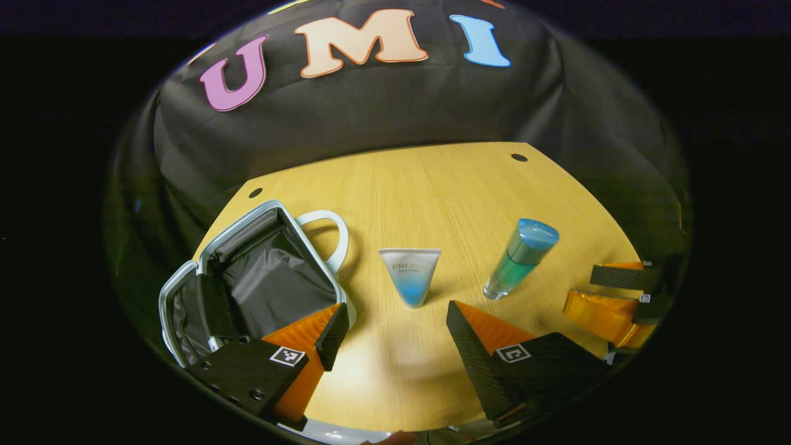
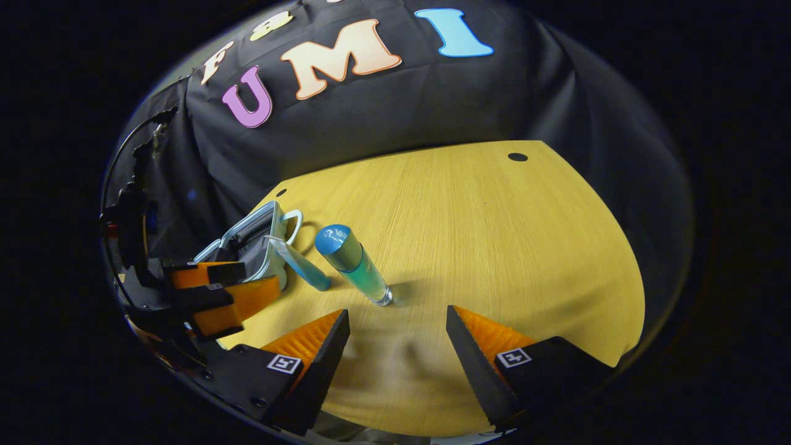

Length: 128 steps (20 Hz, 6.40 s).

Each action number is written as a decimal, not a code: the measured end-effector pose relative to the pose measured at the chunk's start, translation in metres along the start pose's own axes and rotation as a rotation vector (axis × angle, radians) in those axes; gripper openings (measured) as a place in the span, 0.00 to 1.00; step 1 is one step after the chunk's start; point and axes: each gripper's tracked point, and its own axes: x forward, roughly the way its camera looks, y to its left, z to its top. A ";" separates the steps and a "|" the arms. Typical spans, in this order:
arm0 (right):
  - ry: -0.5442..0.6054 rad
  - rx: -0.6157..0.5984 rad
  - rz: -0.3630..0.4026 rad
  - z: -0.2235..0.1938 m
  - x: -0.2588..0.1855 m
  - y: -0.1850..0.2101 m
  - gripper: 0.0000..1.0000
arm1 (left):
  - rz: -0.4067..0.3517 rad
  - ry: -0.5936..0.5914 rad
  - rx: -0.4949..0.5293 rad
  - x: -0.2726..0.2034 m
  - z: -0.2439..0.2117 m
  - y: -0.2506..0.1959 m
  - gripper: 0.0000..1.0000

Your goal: First open the suitcase, pack the skin care products into it, and then close the suitcase.

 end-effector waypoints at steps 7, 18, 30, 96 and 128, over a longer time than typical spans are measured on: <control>0.077 -0.091 0.047 -0.024 0.018 0.001 0.94 | 0.000 -0.047 -0.062 0.056 -0.001 -0.015 0.94; 0.059 -0.208 0.108 -0.025 0.059 0.015 0.99 | -0.026 -0.039 -0.078 0.084 -0.006 -0.016 0.41; -0.063 -0.155 0.173 0.012 0.105 0.045 0.94 | -0.070 0.010 -0.252 0.001 0.037 0.023 0.39; 0.331 -0.486 0.071 -0.037 0.176 0.321 0.34 | 0.252 0.353 -1.032 -0.153 -0.203 0.488 0.95; 0.111 -0.323 -0.007 0.026 0.106 0.296 0.94 | 0.104 0.451 -1.176 -0.073 -0.252 0.510 0.13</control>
